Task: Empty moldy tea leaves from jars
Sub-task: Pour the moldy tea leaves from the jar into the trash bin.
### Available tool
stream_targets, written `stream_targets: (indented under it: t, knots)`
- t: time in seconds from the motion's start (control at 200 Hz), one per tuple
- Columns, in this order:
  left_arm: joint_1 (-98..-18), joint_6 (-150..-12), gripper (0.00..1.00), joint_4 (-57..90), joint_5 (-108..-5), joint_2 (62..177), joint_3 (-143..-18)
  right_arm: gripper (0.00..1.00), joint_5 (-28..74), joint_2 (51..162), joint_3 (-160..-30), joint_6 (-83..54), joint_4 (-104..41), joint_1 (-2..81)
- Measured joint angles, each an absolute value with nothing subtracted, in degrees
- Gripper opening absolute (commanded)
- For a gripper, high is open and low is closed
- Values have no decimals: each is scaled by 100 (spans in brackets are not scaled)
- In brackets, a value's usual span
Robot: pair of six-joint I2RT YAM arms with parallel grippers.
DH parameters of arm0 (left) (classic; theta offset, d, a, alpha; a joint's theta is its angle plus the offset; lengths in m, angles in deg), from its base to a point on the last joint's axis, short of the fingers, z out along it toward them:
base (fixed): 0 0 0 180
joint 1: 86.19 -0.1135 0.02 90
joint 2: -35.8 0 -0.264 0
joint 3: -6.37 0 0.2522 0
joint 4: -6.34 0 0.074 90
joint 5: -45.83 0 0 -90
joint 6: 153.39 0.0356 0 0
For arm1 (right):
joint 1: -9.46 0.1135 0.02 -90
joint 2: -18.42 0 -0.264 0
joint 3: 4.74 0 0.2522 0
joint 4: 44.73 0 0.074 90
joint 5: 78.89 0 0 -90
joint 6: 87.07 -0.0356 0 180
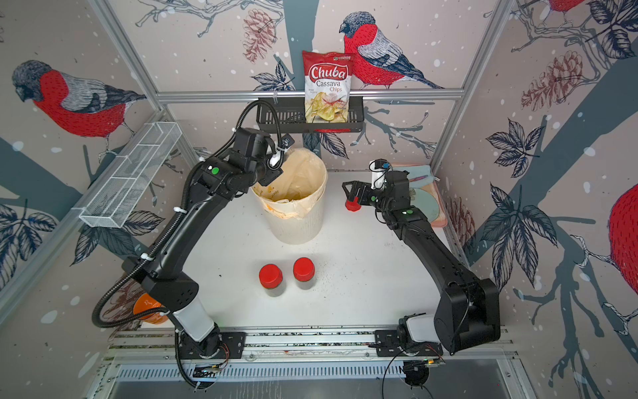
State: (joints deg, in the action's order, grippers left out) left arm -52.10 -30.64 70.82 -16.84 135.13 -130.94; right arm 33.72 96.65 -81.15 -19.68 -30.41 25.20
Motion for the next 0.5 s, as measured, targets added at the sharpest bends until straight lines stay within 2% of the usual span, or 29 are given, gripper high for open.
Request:
stream_targets:
  t: [0.205,0.5]
  knots:
    - [-5138,-3033,47,6596,-1245,13478,-13083,99,3377,9639,-8097,-1968,-3041,2520]
    - [-5081,-2629,48,5927,-1166,13301,-13260,99,3401,9571,-8095,-1971,-3047,2531]
